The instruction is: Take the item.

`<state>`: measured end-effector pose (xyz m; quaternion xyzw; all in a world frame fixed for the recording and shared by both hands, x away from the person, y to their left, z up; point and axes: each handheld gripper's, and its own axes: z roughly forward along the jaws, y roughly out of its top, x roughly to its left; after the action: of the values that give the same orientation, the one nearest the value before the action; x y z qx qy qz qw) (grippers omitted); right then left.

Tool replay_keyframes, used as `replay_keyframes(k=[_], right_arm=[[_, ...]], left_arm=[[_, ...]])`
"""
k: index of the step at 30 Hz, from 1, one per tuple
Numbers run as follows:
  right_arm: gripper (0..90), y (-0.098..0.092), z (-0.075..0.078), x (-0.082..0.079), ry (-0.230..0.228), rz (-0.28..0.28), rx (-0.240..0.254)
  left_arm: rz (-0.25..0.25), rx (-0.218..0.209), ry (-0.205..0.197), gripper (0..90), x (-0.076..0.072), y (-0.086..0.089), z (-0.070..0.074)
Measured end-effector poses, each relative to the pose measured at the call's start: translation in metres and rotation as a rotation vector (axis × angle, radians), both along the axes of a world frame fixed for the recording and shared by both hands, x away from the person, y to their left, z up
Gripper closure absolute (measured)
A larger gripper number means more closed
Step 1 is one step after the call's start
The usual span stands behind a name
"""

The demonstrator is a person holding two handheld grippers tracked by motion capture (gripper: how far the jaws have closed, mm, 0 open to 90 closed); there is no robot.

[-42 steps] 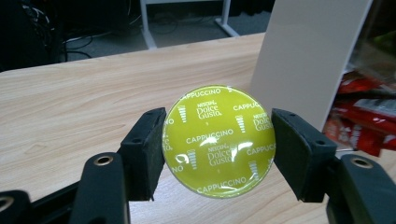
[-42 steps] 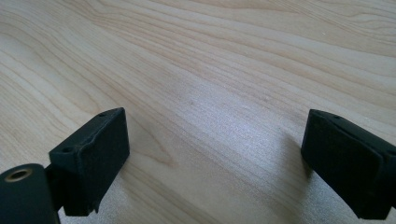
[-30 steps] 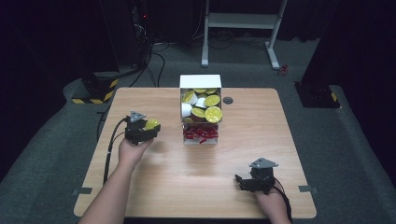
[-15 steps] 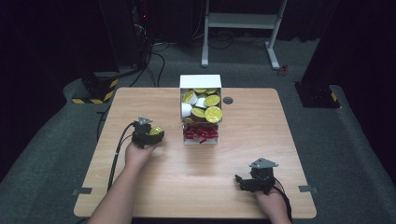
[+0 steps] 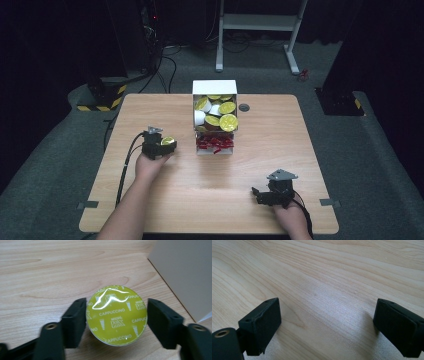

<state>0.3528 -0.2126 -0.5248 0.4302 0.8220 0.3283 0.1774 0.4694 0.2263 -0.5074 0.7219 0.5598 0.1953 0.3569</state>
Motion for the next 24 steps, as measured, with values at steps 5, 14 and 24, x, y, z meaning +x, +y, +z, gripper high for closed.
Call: replay_keyframes(k=[5, 14, 24], right_arm=[[7.7, 0.0, 0.0, 0.0, -0.002, 0.006, -0.002], [7.7, 0.0, 0.0, 0.0, -0.002, 0.006, -0.002], [7.6, 0.0, 0.0, 0.0, -0.003, 0.006, -0.002]], left_arm=[[-0.002, -0.018, -0.022, 22.6, -0.002, -0.001, 0.004], [-0.061, -0.066, -0.074, 19.9, -0.013, 0.002, 0.02], [-0.086, -0.046, -0.087, 20.1, -0.032, 0.008, 0.027]])
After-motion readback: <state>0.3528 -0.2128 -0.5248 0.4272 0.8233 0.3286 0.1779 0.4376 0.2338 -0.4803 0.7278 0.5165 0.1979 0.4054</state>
